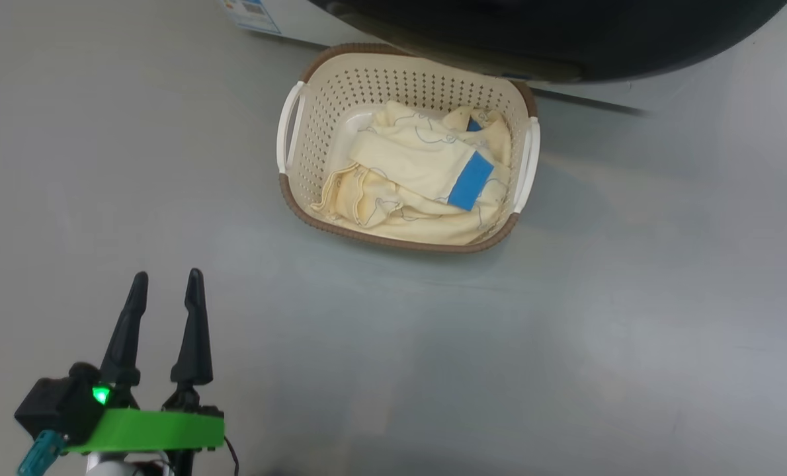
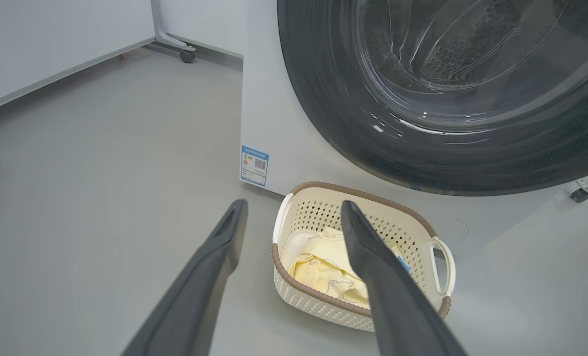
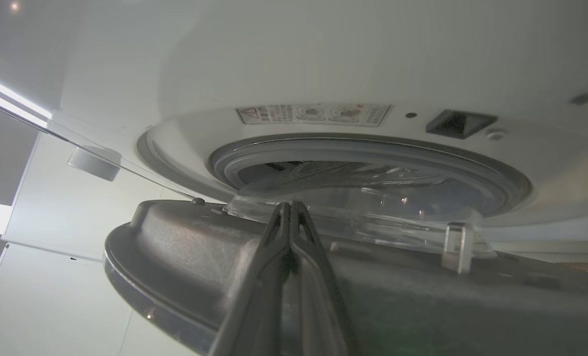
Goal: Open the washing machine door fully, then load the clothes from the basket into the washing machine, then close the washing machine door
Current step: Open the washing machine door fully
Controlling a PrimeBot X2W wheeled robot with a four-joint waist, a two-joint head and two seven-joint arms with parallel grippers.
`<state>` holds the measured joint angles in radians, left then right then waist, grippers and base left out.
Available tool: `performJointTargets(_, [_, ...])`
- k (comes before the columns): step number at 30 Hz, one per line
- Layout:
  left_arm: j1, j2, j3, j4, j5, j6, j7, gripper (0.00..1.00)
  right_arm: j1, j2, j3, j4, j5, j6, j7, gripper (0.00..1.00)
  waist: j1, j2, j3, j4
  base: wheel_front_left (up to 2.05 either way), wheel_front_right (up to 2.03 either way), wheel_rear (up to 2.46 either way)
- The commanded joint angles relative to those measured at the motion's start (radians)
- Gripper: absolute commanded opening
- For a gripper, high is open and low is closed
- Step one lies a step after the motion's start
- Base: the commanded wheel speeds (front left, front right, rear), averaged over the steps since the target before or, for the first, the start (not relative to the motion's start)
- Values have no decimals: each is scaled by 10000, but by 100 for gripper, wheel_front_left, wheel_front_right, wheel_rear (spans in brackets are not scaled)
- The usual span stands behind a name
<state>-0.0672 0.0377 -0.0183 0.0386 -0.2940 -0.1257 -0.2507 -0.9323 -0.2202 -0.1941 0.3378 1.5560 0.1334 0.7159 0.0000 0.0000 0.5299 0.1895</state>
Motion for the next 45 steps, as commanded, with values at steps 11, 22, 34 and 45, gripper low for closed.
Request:
performJointTargets(11, [-98,126,279,108,-257,8,-111,100,1136,591,1273,-350,-188,-27,475,0,0,0,-1005,-315,0,0,0])
performJointTargets(22, [-29,126,286,312,-306,-16,-111,100,2231,1074,2433,-457,-87,-27,967,0,0,0,-1802,-475,0,0,0])
performJointTargets(34, [115,126,248,369,-267,-30,-111,100,3370,1612,3990,-1067,161,-27,1080,0,0,0,-2628,-406,0,0,0])
performJointTargets(45, [155,125,32,413,-396,-36,-111,100,3842,1696,5748,-1289,753,-27,376,0,0,0,-3213,49,0,0,0])
